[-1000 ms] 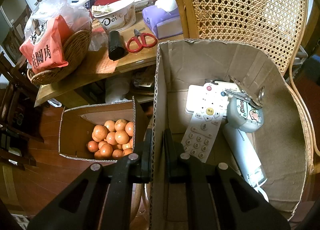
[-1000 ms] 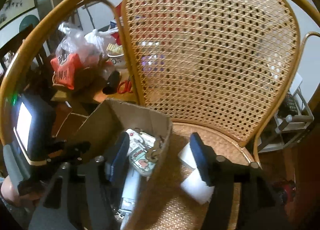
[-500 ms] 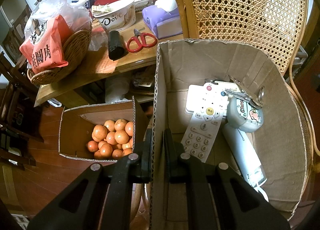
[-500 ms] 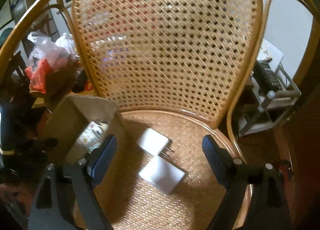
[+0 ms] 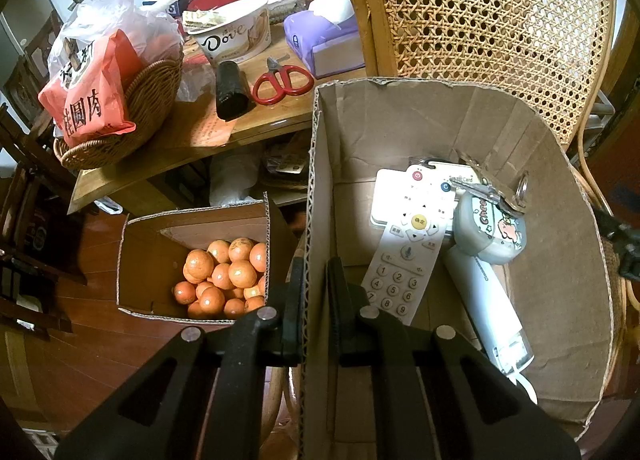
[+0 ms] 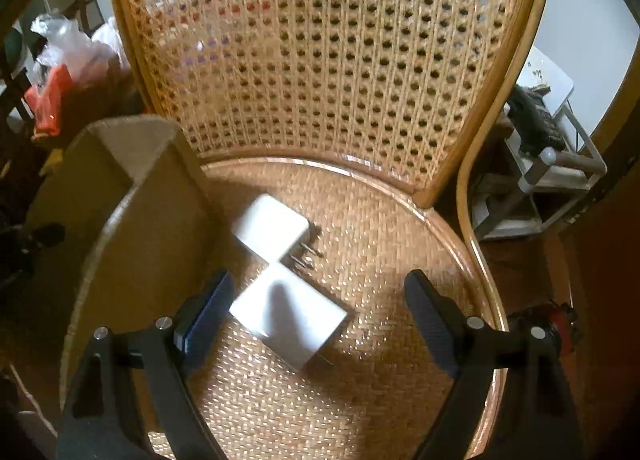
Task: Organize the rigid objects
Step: 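Lower the right gripper over the larger white charger on the seat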
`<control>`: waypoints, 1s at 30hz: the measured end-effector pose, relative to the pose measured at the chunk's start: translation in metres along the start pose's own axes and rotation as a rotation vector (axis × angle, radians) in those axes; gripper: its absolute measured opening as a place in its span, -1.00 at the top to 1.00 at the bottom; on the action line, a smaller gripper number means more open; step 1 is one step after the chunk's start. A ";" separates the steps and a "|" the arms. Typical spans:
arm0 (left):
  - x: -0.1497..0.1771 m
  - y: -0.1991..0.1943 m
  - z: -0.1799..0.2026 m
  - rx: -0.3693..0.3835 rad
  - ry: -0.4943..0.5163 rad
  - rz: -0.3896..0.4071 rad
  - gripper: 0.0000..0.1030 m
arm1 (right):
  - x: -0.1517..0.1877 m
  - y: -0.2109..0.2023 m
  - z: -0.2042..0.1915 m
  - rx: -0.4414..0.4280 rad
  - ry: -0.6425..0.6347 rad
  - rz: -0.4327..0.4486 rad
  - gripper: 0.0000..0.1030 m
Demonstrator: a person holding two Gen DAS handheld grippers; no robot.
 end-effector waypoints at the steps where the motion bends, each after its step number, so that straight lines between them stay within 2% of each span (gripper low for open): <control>1: 0.000 0.000 0.000 0.001 -0.002 -0.001 0.83 | 0.003 0.003 0.000 0.001 -0.001 -0.014 -0.78; 8: 0.000 0.000 0.000 -0.002 0.002 0.001 0.84 | 0.021 0.018 -0.001 0.005 -0.045 -0.091 -0.78; 12: 0.000 0.000 0.000 -0.002 0.000 0.000 0.84 | 0.022 0.020 0.003 -0.046 0.024 -0.106 -0.78; 22: 0.000 0.000 -0.001 -0.004 -0.002 0.000 0.84 | 0.020 0.025 -0.007 -0.064 0.004 -0.085 -0.78; 25: 0.000 0.000 -0.001 -0.005 -0.002 -0.001 0.83 | 0.022 0.029 -0.015 -0.070 0.008 -0.140 -0.78; 27: 0.000 0.000 -0.001 -0.006 -0.002 -0.001 0.83 | 0.025 0.031 -0.019 -0.067 -0.010 -0.148 -0.78; 30: 0.000 0.000 -0.001 -0.012 -0.011 -0.002 0.83 | 0.025 0.035 -0.024 -0.017 -0.065 -0.123 -0.78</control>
Point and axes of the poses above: each gripper's, at about its wrist camera, not at the fingertips, and y roughly the way its jaws point, z to its right, x to its underside, the point moved 3 cm from there along y, roughly the way its jaws point, and after that the axes turned 14 degrees about z, right-handed, at the moved point
